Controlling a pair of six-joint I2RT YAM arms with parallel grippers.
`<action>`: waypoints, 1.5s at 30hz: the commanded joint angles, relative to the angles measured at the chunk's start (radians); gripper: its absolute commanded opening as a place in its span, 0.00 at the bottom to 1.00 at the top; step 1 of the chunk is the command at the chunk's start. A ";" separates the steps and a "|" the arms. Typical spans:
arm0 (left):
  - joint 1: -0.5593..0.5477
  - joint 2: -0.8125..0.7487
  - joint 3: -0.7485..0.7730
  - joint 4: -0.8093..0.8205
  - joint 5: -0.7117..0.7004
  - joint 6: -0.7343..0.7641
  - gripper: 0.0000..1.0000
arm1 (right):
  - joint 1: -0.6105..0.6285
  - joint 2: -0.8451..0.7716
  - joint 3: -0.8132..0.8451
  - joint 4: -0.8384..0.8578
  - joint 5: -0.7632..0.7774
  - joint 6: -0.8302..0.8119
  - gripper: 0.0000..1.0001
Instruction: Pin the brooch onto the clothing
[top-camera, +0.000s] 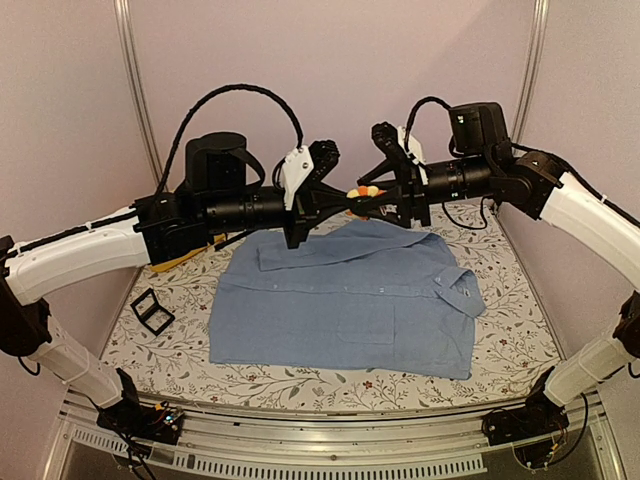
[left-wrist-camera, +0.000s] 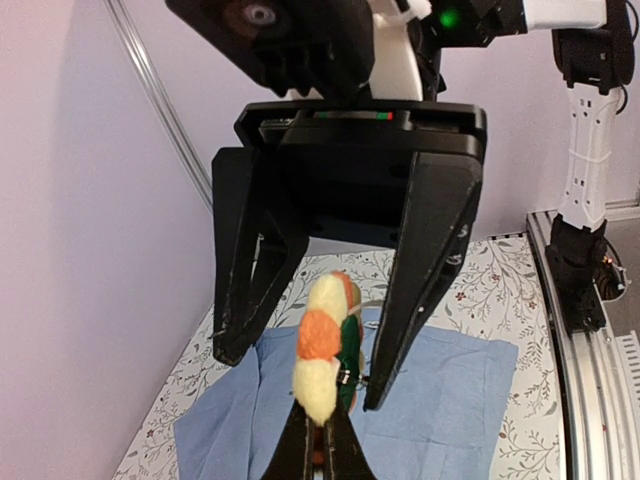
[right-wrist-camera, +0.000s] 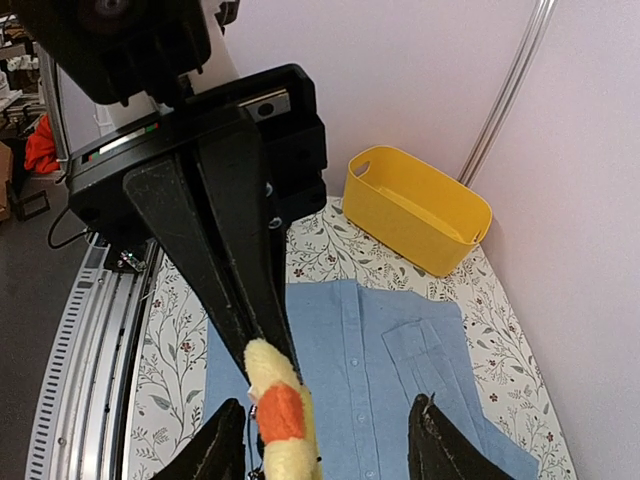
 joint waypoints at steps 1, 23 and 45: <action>-0.015 0.005 0.024 -0.010 0.001 -0.007 0.00 | -0.005 0.016 0.008 0.039 -0.009 0.020 0.54; 0.037 -0.066 -0.157 0.320 -0.085 -0.247 0.00 | -0.094 -0.068 -0.115 0.146 -0.127 0.054 0.68; 0.057 0.131 -0.226 1.223 0.155 -0.628 0.00 | -0.007 -0.091 -0.402 1.177 -0.216 0.558 0.46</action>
